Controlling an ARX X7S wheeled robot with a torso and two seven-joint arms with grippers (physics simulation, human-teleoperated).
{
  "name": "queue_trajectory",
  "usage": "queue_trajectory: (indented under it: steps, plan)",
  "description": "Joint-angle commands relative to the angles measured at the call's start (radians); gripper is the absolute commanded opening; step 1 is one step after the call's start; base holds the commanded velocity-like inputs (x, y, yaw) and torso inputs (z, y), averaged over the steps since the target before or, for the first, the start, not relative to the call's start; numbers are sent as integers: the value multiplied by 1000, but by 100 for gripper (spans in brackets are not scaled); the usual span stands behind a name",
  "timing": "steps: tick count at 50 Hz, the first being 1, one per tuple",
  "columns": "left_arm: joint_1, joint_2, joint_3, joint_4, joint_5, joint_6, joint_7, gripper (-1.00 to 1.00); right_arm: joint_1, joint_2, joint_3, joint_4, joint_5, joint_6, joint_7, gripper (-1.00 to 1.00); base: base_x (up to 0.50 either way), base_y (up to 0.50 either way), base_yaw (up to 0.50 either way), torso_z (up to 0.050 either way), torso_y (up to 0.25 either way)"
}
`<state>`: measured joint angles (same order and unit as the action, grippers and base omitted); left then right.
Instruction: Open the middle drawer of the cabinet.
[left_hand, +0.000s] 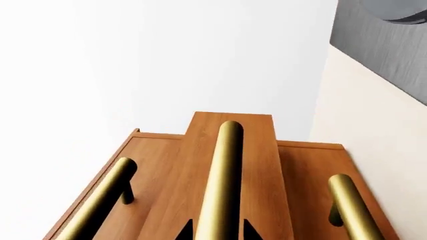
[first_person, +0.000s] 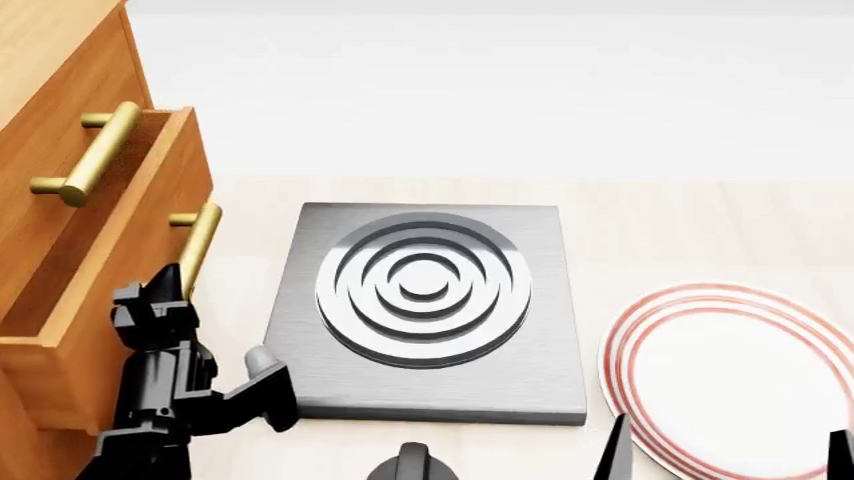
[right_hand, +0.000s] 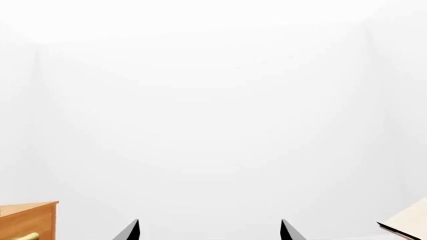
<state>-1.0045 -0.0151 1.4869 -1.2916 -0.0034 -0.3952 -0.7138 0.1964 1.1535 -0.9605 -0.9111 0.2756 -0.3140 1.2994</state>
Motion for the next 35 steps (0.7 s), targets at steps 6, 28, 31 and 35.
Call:
queue_trajectory:
  steps: [6, 28, 31, 35]
  plan:
    - [-40, 15, 90, 124, 35, -13, 41, -100, -2, -6, 2, 5, 2, -3, -8, 100, 6, 0, -3, 0, 0]
    - [-46, 15, 93, 235, 82, -32, 50, -100, -6, -10, 7, 1, 2, 4, -13, 100, 4, 0, -2, 0, 1]
    - [-44, 15, 94, 248, 91, -31, 48, -100, -5, -14, 7, 5, 3, 5, -15, 100, 0, 0, -1, 0, 0]
    - [-40, 15, 96, 264, 103, -34, 50, -100, -6, -15, 8, 1, 2, 8, -17, 100, 3, 0, -2, 0, 0]
